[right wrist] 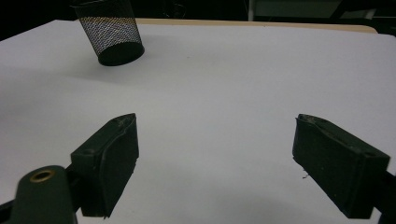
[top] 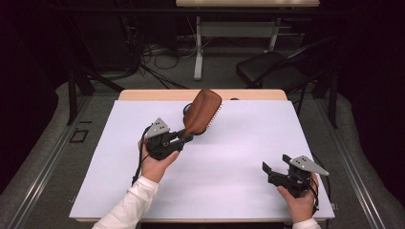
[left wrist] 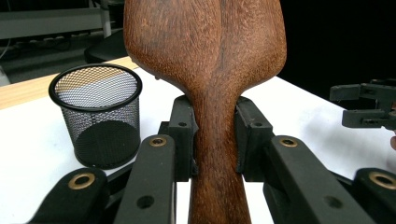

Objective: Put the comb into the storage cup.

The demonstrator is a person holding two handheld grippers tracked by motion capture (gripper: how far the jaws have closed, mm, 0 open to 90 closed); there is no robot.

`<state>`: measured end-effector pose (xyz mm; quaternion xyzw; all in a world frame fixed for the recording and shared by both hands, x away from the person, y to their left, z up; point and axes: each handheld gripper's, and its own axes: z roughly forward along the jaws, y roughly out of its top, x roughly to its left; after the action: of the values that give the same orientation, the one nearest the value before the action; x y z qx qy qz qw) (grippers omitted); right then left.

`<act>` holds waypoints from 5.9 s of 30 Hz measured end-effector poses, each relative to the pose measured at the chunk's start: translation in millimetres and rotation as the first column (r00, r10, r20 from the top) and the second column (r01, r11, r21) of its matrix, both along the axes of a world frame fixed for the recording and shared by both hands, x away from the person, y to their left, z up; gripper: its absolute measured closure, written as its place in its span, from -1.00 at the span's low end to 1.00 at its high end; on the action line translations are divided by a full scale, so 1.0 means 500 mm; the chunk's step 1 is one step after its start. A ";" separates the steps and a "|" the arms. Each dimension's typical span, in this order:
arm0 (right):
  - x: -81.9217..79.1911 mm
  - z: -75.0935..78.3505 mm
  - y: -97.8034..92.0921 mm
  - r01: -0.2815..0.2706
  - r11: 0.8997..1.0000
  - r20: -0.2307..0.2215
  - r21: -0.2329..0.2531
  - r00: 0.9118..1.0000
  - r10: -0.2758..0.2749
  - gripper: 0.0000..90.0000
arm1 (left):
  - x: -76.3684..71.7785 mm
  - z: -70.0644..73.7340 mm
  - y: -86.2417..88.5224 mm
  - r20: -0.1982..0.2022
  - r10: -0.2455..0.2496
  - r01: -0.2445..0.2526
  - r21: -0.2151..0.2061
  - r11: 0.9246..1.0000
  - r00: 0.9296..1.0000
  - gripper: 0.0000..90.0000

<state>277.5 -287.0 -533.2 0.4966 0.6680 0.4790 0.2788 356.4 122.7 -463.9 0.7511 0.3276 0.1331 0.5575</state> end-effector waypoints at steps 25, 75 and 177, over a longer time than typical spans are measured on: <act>0.062 0.047 0.088 -0.126 0.992 -0.131 -0.012 0.984 0.123 -0.69 | -0.002 -0.002 0.005 0.002 0.039 -0.039 -0.021 0.999 0.999 0.59; 0.200 0.164 0.080 -0.109 0.983 -0.370 0.145 0.916 0.156 -0.96 | 0.049 0.028 -0.007 -0.089 -0.005 0.004 -0.008 1.000 0.996 0.59; 0.371 0.306 0.264 -0.149 0.853 -0.366 0.501 0.856 0.365 -0.68 | 0.090 0.093 -0.082 -0.112 0.003 -0.005 -0.020 1.000 0.994 0.59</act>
<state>463.0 -155.1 -380.1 0.5478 0.6446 0.5280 -0.0755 401.5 81.8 -417.5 0.7512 0.3611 0.0883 0.5455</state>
